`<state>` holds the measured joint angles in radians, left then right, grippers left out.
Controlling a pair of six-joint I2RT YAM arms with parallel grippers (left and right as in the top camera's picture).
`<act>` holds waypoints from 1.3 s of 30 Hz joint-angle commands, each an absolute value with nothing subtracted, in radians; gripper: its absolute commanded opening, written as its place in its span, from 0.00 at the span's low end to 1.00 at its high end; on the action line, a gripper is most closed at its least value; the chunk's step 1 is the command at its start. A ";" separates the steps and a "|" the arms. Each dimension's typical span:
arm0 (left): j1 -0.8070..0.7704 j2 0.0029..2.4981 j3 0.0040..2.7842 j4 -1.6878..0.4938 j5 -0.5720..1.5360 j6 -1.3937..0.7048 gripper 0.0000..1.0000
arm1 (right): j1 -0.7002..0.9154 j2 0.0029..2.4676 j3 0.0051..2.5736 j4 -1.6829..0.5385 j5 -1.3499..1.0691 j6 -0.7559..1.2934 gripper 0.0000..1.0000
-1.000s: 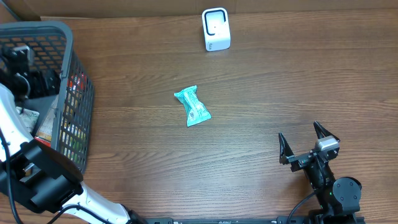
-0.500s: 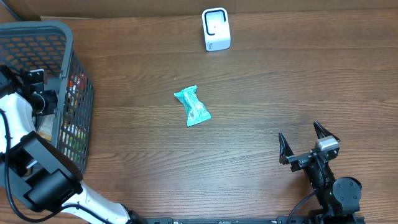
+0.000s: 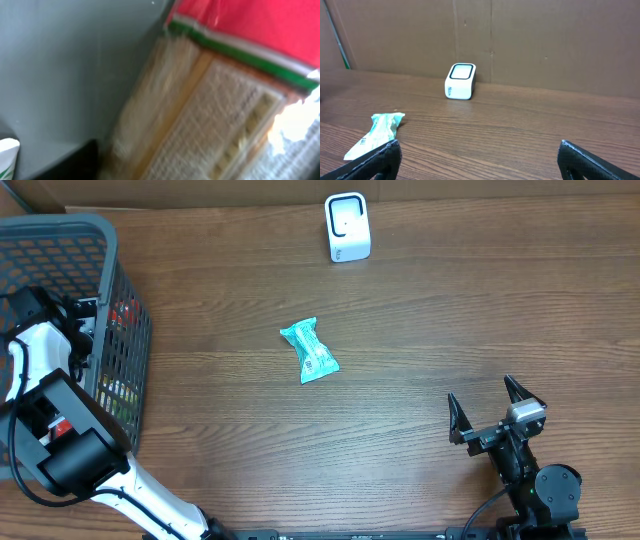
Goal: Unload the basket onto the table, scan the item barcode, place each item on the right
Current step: 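Lift the red-capped pack out and lay it beside the teal snack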
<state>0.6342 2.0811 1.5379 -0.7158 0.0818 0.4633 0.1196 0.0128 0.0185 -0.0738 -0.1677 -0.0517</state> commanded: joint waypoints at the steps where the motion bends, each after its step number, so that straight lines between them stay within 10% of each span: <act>1: 0.628 2.107 1.527 -0.728 0.078 0.458 0.23 | 0.124 0.003 0.008 -0.069 -0.157 -0.053 1.00; 3: 0.630 2.107 1.528 -0.728 0.077 0.439 0.04 | 0.124 0.003 0.008 -0.069 -0.157 -0.053 1.00; 39: 0.582 1.346 1.929 -1.039 0.196 0.062 0.04 | 0.124 0.003 0.008 -0.069 -0.157 -0.053 1.00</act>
